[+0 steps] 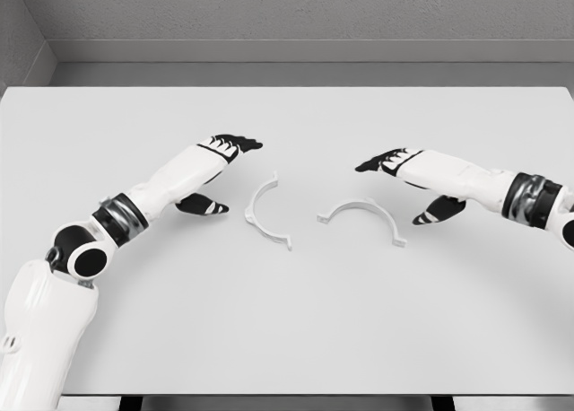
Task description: Assemble PVC drainage pipe clamps
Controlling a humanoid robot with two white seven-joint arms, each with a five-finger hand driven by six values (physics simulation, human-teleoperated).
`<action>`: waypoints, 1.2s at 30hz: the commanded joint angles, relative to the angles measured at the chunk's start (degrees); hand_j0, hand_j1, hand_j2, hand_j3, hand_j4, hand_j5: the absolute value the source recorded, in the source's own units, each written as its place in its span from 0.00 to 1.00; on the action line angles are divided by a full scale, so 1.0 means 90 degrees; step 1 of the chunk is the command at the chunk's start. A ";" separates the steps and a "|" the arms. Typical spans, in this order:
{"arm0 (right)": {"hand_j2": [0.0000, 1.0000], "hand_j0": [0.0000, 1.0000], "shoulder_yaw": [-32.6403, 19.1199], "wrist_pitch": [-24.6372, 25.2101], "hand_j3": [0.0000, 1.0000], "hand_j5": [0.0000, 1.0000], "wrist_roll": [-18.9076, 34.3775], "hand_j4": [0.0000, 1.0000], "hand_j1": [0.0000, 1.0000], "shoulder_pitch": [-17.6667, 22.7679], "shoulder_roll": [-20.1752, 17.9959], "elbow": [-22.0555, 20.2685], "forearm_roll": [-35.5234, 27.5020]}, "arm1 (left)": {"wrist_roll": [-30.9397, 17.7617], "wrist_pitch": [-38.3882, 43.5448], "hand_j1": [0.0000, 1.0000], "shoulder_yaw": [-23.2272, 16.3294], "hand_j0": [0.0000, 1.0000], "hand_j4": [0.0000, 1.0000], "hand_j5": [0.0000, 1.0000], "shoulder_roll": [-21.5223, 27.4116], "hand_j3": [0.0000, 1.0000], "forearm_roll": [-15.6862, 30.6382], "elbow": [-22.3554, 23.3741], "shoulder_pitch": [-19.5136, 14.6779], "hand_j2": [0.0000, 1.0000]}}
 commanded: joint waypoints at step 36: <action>1.00 1.00 0.0081 -0.0001 1.00 1.00 -0.0003 1.00 1.00 0.0186 0.0430 0.0382 0.0551 | 0.0006 0.0734 1.00 -0.0495 1.00 1.00 1.00 -0.0790 1.00 -0.0052 0.1884 -0.1621 1.00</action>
